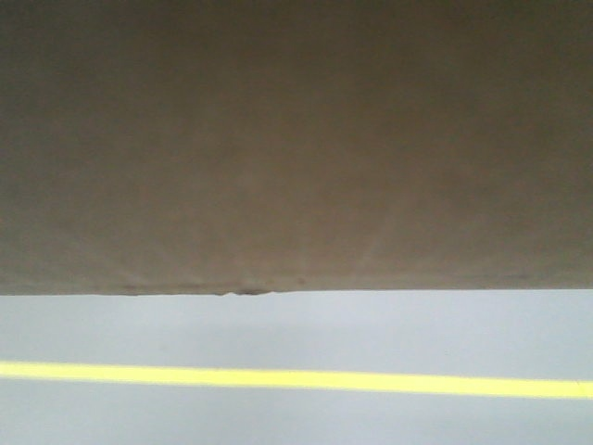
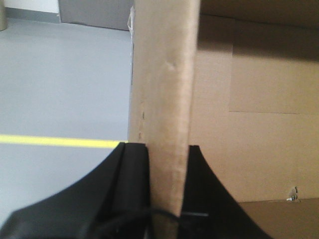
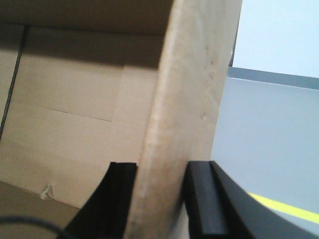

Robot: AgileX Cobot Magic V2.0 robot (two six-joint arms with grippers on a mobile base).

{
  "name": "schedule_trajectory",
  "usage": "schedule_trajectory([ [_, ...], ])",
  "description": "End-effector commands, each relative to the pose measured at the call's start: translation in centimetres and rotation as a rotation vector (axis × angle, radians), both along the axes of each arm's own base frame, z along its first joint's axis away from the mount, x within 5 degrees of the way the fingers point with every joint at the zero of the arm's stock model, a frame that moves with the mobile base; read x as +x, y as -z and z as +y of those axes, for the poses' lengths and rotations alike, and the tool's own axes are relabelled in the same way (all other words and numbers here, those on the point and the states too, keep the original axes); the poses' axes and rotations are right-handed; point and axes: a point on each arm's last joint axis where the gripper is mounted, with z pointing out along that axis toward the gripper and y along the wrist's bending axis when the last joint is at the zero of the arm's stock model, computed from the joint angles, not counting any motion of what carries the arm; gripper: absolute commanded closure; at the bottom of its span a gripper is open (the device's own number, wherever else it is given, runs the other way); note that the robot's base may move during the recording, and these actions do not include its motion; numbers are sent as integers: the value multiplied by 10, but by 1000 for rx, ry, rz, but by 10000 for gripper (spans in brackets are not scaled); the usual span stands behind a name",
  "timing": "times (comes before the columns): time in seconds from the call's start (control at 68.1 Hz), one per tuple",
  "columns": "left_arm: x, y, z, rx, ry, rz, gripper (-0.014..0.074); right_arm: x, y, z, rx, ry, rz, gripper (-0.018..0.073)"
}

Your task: Grab box from left shelf to table start

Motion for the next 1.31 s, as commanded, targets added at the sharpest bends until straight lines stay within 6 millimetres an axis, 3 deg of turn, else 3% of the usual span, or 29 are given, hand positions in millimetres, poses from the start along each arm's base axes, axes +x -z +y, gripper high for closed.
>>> schedule_trajectory([
  [0.0, -1, -16, -1, -60, 11, -96, 696, 0, -13, -3, -8, 26, -83, 501],
  [1.291, -1, -16, -2, -68, 21, -95, 696, 0, -13, -3, -8, 26, -84, 501],
])
